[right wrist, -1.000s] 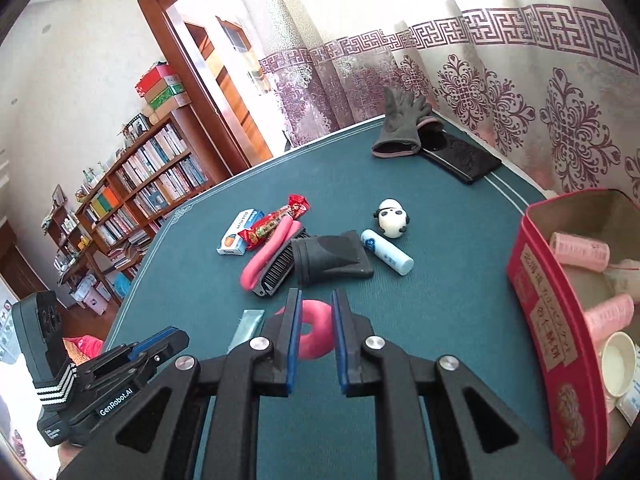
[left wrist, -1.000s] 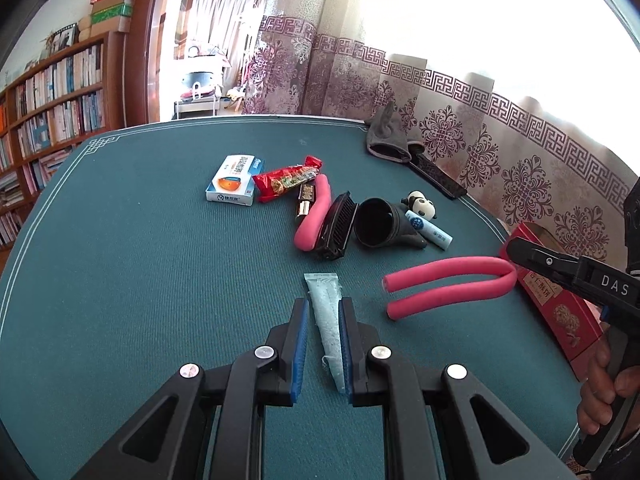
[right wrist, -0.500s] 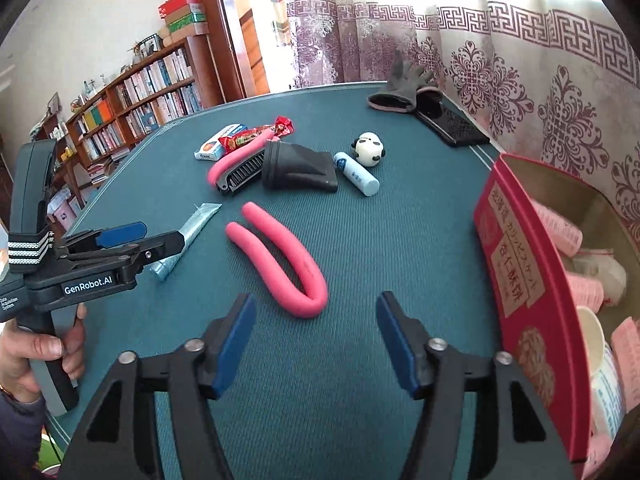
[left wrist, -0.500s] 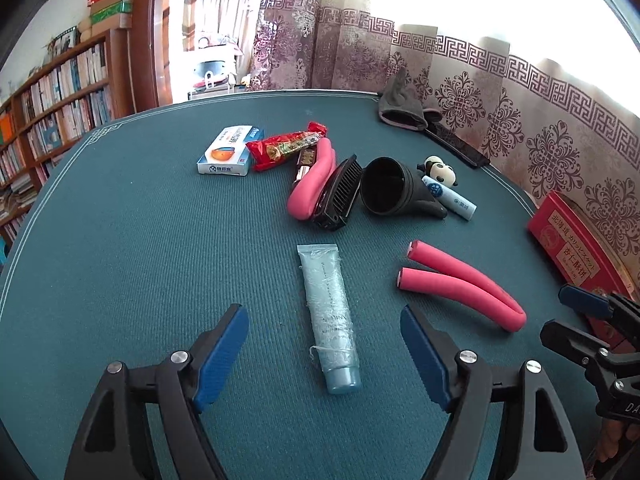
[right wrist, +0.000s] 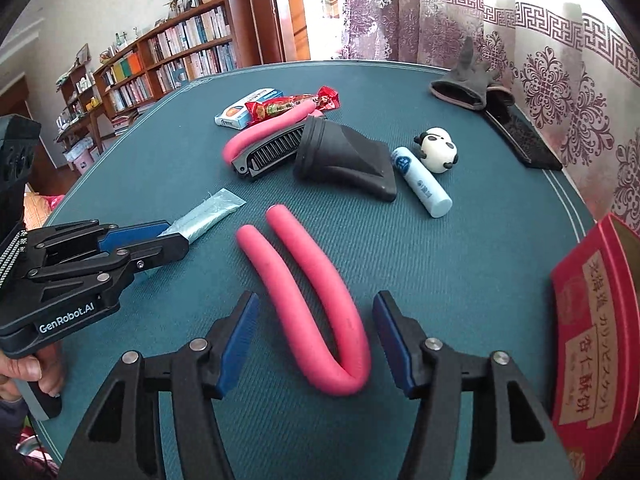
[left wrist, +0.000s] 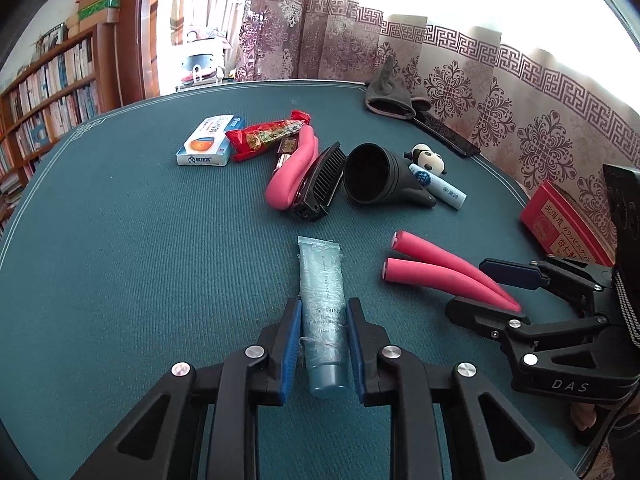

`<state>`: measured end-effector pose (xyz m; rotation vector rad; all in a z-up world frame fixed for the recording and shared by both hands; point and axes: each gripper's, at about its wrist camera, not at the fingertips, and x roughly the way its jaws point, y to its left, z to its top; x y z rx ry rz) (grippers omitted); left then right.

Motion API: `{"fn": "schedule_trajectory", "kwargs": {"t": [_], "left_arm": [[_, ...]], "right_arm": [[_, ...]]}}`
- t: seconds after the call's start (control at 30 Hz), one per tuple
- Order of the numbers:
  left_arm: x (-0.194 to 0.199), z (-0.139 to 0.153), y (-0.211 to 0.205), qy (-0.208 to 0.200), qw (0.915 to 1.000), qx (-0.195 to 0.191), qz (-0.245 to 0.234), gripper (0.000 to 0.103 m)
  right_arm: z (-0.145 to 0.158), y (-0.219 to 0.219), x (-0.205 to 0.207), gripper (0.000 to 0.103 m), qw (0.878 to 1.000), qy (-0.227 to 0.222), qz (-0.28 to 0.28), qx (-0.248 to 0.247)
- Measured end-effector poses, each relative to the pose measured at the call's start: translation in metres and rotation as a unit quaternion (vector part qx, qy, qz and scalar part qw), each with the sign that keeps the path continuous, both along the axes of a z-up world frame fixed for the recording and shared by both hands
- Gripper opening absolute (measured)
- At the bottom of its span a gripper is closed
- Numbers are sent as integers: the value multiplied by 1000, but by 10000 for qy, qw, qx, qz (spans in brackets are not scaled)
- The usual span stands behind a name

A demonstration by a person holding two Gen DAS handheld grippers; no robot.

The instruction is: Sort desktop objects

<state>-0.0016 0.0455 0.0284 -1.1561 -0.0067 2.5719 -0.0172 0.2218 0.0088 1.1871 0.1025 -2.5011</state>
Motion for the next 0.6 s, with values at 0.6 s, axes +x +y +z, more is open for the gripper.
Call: {"fn": "schedule_trajectory", "kwargs": {"t": [0.6], "left_arm": [[31, 41, 0, 491, 9986, 178, -48, 20]], "right_arm": [[49, 16, 47, 32, 9937, 733, -701, -483]]}}
